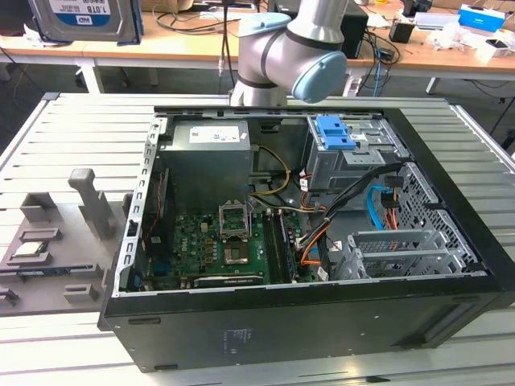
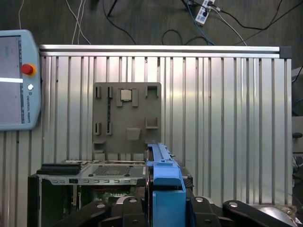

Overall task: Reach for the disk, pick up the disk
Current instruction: 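Pick up the disk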

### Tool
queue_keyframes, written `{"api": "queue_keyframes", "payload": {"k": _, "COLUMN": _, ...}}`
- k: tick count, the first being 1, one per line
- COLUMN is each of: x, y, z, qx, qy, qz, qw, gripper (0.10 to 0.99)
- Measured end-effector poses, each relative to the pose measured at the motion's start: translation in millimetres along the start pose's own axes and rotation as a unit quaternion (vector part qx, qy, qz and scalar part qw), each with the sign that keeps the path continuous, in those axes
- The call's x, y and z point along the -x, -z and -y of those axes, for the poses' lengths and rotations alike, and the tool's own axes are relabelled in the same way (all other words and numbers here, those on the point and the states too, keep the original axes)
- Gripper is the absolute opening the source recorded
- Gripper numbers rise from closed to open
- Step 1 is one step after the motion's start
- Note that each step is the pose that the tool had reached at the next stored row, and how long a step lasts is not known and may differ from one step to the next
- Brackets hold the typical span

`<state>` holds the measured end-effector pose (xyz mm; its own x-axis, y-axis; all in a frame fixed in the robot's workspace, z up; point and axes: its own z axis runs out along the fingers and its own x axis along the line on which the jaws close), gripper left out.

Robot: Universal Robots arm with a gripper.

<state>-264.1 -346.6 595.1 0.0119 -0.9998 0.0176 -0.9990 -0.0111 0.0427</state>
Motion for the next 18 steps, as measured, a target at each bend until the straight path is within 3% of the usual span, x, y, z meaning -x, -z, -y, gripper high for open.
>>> {"api": "queue_keyframes", "payload": {"k": 4, "x": 0.1, "y": -8.3, "z": 8.0, "qx": 0.0, "qy": 0.0, "qz": 0.0, "qw": 1.0, "gripper": 0.369}}
{"api": "queue_keyframes", "payload": {"k": 6, "x": 0.2, "y": -17.7, "z": 16.8, "qx": 0.0, "qy": 0.0, "qz": 0.0, "qw": 1.0, "gripper": 0.369}}
{"api": "queue_keyframes", "payload": {"k": 13, "x": 0.3, "y": -32.3, "z": 29.6, "qx": 0.0, "qy": 0.0, "qz": 0.0, "qw": 1.0, "gripper": 0.369}}
{"api": "queue_keyframes", "payload": {"k": 18, "x": 0.4, "y": -46.6, "z": 41.7, "qx": 0.0, "qy": 0.0, "qz": 0.0, "qw": 1.0, "gripper": 0.369}}
